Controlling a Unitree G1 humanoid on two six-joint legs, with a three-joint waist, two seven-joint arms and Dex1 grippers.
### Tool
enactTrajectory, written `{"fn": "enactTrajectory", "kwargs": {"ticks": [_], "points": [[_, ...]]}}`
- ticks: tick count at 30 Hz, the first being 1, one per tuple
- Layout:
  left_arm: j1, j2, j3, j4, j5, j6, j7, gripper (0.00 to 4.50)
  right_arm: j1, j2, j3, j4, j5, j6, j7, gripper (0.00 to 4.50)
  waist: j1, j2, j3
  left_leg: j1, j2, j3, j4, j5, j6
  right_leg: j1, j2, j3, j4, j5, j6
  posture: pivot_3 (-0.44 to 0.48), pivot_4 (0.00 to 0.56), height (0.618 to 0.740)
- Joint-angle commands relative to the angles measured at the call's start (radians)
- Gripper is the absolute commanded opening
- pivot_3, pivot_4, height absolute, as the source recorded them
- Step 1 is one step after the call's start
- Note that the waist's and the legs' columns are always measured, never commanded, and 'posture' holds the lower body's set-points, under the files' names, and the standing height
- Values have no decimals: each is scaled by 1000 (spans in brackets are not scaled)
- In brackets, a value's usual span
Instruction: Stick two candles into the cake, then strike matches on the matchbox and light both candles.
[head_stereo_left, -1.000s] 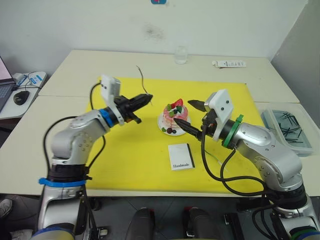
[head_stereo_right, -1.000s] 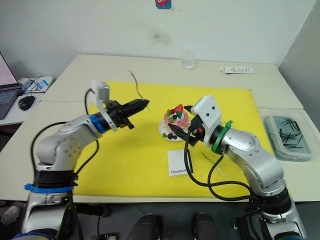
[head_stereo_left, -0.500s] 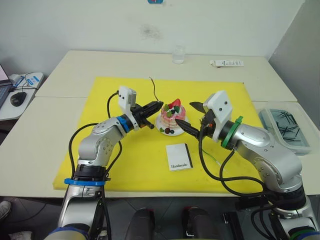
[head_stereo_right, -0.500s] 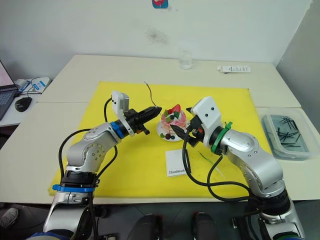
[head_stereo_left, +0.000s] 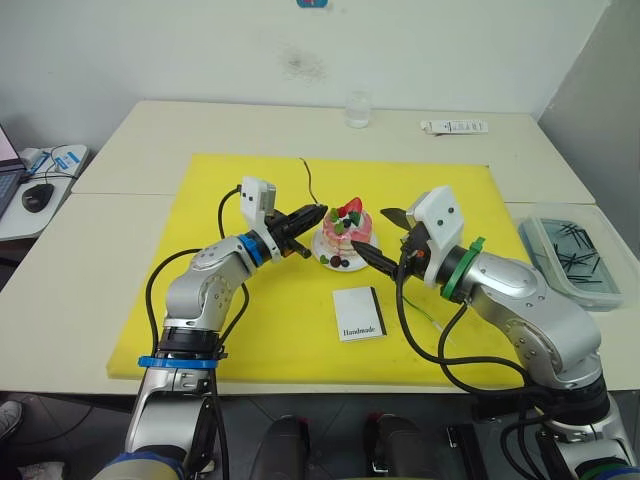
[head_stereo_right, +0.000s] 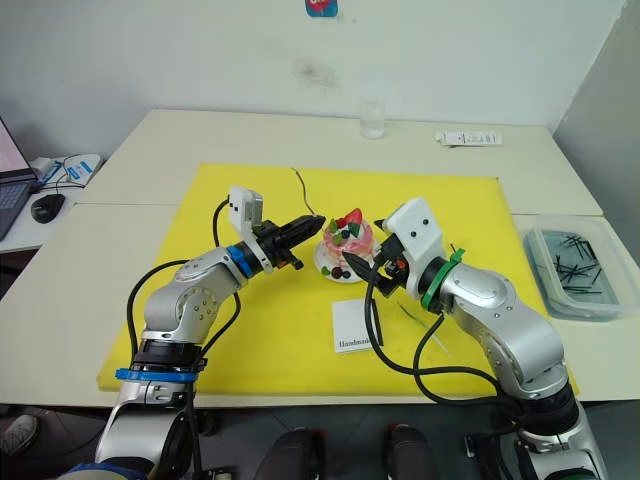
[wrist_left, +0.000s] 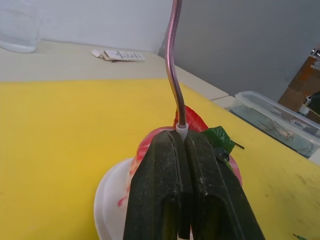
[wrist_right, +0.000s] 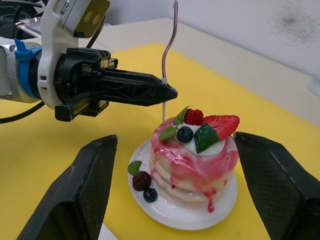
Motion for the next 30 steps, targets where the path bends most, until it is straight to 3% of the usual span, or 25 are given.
{"fn": "enactTrajectory", "kwargs": {"ticks": [1, 30], "points": [[-26, -9, 13, -9, 4, -18, -8, 0, -11, -3, -17, -20, -12, -13, -3, 3856, 0, 0, 0, 0, 0, 0, 0, 0, 0, 0, 0, 0, 0, 0, 0, 0, 150, 740], [-18, -42, -7, 31, 77, -92, -22, 0, -18, 21, -46, -28, -2, 23, -38, 3856, 0, 0, 0, 0, 0, 0, 0, 0, 0, 0, 0, 0, 0, 0, 0, 0, 150, 740]]}}
